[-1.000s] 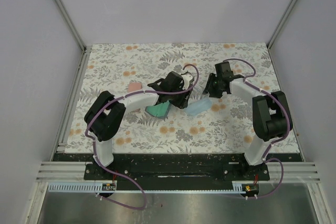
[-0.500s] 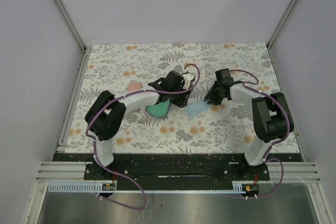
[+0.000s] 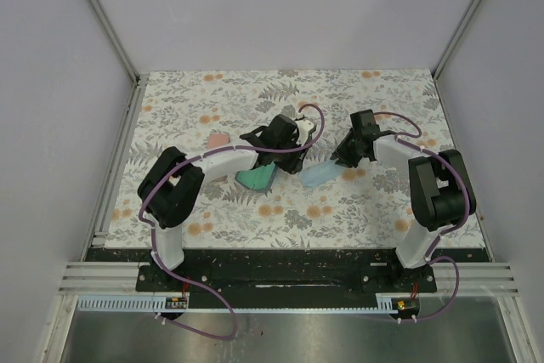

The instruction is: Organize the sunglasses

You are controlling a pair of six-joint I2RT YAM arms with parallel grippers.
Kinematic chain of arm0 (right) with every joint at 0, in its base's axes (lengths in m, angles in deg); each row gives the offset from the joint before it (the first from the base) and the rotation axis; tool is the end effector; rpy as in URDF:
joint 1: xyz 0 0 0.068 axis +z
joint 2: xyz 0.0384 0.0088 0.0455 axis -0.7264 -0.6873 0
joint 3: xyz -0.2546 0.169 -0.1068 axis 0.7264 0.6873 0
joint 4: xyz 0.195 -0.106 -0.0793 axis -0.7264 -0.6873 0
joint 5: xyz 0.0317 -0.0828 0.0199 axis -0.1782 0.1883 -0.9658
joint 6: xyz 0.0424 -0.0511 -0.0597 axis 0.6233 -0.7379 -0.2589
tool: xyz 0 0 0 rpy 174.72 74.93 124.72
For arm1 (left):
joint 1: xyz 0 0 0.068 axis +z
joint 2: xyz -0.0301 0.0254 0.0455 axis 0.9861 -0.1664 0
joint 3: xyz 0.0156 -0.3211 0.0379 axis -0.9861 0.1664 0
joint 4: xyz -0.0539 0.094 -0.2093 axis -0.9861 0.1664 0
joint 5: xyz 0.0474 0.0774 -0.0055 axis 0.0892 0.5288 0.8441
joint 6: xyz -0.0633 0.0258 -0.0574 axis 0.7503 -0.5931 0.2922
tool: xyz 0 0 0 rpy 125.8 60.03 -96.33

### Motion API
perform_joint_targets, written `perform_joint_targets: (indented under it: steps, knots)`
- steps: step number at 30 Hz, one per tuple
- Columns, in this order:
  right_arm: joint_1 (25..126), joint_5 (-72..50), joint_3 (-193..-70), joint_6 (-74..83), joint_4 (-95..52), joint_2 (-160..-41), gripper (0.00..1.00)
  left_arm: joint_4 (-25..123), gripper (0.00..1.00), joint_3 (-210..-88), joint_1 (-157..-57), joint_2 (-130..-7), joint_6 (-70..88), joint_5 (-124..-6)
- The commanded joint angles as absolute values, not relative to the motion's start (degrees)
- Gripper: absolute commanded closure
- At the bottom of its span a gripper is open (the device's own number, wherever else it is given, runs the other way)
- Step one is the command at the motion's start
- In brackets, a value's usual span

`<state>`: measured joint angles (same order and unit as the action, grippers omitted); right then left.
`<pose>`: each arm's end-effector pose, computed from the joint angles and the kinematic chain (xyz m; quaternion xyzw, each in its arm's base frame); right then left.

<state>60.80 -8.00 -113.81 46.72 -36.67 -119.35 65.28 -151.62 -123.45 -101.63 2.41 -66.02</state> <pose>0.3455 0.0946 0.1972 0.2749 0.9184 0.1824 0.2186 0.3112 -0.3075 0.2301 0.3268 0.8709 -0.2145 0.2978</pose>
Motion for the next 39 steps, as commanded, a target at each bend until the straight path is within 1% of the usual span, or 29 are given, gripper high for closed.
perform_joint_targets:
  steps: [1,11,14,16,17,18,27,32,39]
  knots:
    - [60.5,-5.5,-115.7,47.8,-34.9,-119.9,0.67,63.3,0.61,-153.4,-123.1,-101.8,1.2,-65.2]
    - [60.4,-6.3,-116.2,48.1,-34.2,-121.3,0.67,63.5,0.62,-153.9,-122.9,-102.1,0.9,-65.9]
    - [60.4,-6.5,-116.8,47.9,-34.0,-121.9,0.76,63.5,0.63,-153.9,-122.8,-102.4,0.5,-66.5]
    - [60.3,-6.6,-117.7,47.8,-34.0,-122.2,0.89,63.9,0.64,-154.3,-122.8,-102.9,-0.1,-67.7]
    - [60.3,-6.6,-118.1,47.7,-34.1,-122.2,0.98,64.2,0.65,-154.9,-122.9,-103.2,-0.3,-68.1]
    - [60.3,-6.8,-118.4,47.7,-34.3,-122.3,1.0,64.5,0.65,-155.1,-122.9,-103.7,-0.7,-68.5]
    - [60.0,-9.0,-123.6,45.6,-37.3,-124.4,1.0,66.1,0.65,-159.3,-122.9,-108.4,-2.1,-71.7]
    - [59.9,-9.8,-123.8,45.5,-37.4,-124.6,1.0,66.4,0.59,-161.1,-123.0,-110.7,-2.4,-71.3]
    - [59.9,-10.1,-123.7,45.3,-37.3,-124.6,1.0,67.1,0.59,-163.8,-122.7,-113.8,-1.3,-70.5]
